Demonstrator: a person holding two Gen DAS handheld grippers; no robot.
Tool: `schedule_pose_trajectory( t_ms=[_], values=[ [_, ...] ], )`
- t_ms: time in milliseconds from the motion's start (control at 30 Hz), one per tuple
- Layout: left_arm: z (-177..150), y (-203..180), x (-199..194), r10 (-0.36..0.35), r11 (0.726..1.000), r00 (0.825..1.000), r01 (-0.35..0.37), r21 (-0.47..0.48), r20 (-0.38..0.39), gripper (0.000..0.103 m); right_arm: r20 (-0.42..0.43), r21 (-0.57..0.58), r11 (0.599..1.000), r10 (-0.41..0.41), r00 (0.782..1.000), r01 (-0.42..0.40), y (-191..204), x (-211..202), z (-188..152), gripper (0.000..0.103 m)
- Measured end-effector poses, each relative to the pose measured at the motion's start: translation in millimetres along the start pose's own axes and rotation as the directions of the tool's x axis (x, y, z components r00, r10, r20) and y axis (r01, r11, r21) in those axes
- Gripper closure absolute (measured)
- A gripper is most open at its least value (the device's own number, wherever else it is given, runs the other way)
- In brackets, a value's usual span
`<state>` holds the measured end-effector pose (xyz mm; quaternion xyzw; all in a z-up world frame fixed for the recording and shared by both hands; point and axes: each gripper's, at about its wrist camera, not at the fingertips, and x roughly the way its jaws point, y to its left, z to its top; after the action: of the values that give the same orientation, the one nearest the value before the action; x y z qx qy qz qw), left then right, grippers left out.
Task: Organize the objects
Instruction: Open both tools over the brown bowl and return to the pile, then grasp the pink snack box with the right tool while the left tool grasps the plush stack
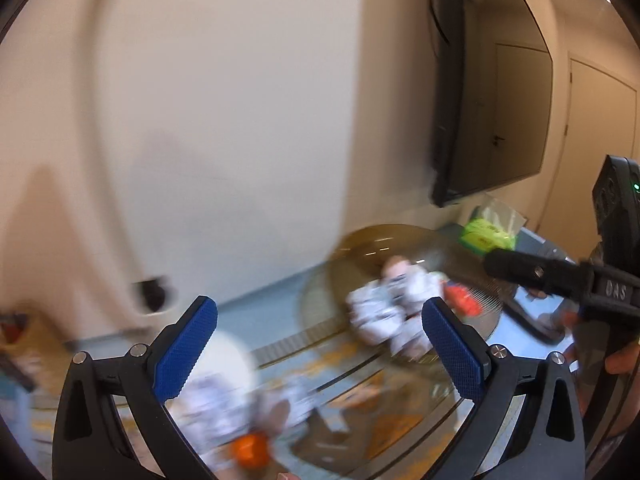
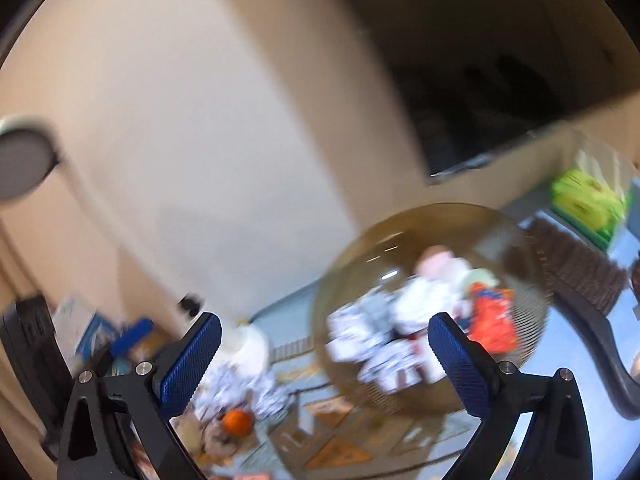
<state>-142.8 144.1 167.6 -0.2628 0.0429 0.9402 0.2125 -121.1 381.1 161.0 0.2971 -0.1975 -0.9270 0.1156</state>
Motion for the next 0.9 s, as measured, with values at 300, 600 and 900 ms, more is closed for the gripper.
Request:
schedule_pose_trajectory(
  t_ms=[300,600,900],
  values=[
    [-90,97,-65,0.212,0.977,0.970,-0.207,0.049,-0.119,0.000,-0.180,-0.247,0.969,-0.031,0.983,-0.014,95,28,-108,0.000],
    [-184,122,-33,0.139,0.990,0.951,-0.136,0.030,-0.276,0.001,-0.322,-0.396,0.917,-0.189,0.928,0.050,92,60,-202,0.000],
    [-193,126,5,0.105,0.994,0.929,-0.099,0.035,-0.356,0.001,-0.323,-0.455,0.885,-0.269,0.907,0.100,90,83,-222,0.000]
  ],
)
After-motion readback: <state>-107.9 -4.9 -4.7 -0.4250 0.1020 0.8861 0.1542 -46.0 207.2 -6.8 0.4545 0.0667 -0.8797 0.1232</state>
